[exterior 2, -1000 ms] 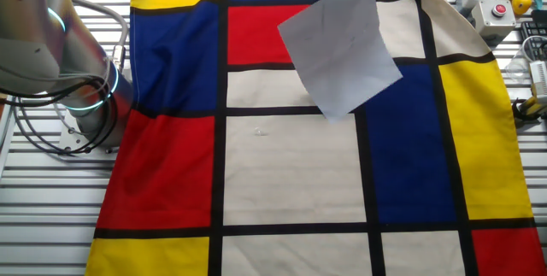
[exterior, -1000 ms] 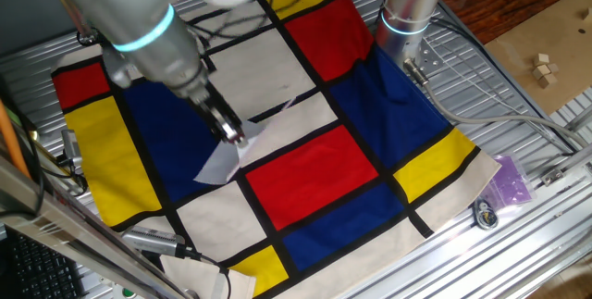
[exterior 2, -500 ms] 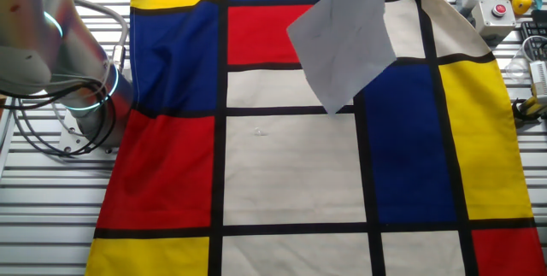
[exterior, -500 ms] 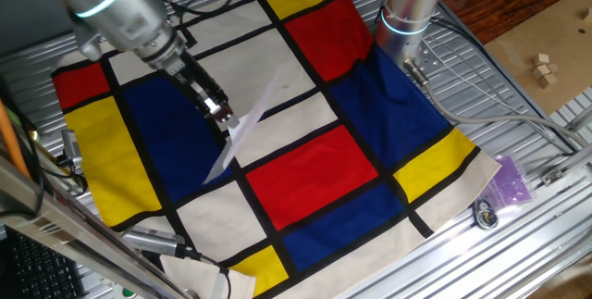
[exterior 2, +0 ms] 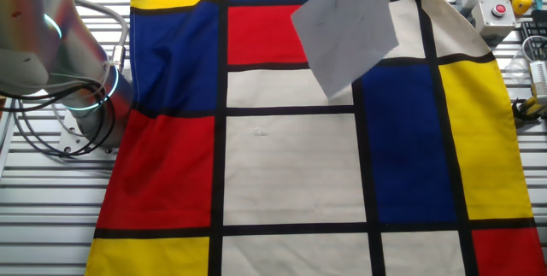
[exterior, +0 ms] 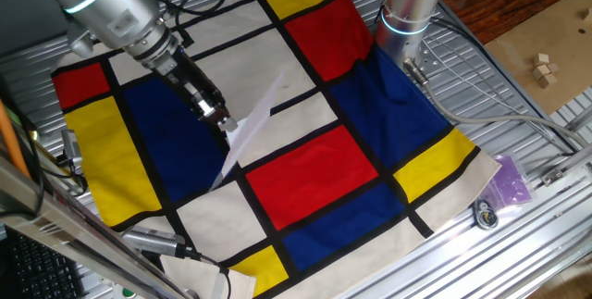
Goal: Flip over and spread out the paper that is laid flat on the table
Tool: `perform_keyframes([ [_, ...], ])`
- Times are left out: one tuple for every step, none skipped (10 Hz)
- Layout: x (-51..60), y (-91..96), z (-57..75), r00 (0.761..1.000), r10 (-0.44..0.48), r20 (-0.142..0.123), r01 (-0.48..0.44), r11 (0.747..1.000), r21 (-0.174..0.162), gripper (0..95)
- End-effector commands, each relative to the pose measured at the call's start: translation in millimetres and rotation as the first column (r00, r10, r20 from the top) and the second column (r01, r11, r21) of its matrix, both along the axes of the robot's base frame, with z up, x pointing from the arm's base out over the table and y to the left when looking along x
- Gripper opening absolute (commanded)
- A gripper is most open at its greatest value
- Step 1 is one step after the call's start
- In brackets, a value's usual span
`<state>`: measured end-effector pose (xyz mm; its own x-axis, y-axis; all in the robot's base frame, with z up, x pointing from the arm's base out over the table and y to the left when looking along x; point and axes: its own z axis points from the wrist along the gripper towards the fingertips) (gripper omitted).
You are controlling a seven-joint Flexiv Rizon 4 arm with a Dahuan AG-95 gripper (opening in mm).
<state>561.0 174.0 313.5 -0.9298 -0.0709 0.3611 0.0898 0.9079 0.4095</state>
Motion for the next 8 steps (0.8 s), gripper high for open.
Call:
perform_keyframes([
  [4.7,0.6,2.0,1.0,0.016,-0.014,-0.016,1.0,0.01,0.0],
  [6.1,-5.2,-1.5,0.997,0.079,-0.01,-0.079,0.997,0.017,0.0],
  [7.6,-14.3,-6.6,0.988,0.154,0.01,-0.154,0.988,0.008,0.0],
  [9.7,-22.3,-11.6,0.979,0.202,0.025,-0.202,0.979,-0.006,0.0],
  [13.7,-32.6,-17.9,0.968,0.249,0.042,-0.248,0.968,-0.019,0.0],
  [18.2,-41.8,-23.4,0.956,0.289,0.054,-0.288,0.957,-0.035,0.0],
  [25.7,-54.4,-32.6,0.934,0.352,0.066,-0.347,0.935,-0.072,0.0],
  [32.5,-66.1,-42.5,0.918,0.389,0.076,-0.382,0.92,-0.09,0.0],
])
